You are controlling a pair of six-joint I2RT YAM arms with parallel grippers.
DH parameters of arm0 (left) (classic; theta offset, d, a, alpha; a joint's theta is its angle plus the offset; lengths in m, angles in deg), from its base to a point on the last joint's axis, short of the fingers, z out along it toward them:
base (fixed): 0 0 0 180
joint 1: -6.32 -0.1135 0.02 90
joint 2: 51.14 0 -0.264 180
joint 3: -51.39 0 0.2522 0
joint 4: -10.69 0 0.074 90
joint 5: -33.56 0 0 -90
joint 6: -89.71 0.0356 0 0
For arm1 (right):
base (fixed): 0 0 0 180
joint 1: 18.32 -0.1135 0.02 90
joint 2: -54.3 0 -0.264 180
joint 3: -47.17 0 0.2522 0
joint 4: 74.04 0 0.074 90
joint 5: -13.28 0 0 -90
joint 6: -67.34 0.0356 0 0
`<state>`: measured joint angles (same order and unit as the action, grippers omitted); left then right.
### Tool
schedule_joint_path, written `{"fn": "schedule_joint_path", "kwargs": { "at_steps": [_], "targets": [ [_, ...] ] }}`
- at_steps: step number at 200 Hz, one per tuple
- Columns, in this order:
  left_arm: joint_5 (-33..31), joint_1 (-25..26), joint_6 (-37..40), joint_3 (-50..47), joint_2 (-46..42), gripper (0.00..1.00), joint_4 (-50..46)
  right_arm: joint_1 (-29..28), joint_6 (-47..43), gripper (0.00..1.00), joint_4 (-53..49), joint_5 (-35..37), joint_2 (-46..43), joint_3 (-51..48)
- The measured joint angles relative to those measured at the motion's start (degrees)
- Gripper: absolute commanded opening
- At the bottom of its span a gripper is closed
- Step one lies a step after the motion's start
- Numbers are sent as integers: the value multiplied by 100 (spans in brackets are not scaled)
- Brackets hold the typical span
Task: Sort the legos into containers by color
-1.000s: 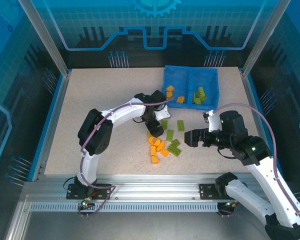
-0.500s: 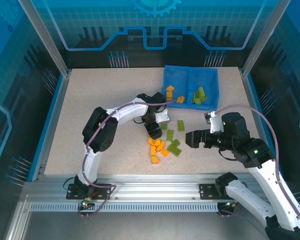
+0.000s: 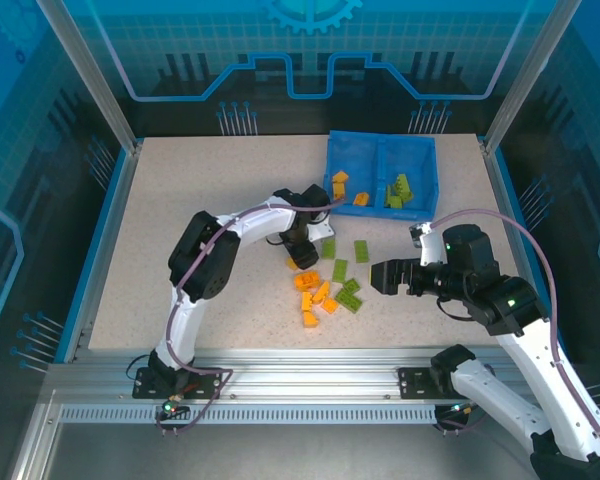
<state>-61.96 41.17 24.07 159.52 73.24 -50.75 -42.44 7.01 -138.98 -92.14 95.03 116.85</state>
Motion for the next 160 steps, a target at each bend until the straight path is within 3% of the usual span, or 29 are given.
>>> {"fn": "schedule_joint_path", "kwargs": {
  "at_steps": [86, 123, 160],
  "targets": [
    [66, -205, -1314, -157, -105, 65, 212, 0, 61, 100, -50, 4, -70, 0],
    [66, -203, -2076, -717, -431, 46, 267, 0, 63, 100, -50, 0, -103, 0],
    [63, -136, -2288, -1161, -752, 26, 525, 0, 66, 100, -42, -4, -61, -2]
  ]
}}
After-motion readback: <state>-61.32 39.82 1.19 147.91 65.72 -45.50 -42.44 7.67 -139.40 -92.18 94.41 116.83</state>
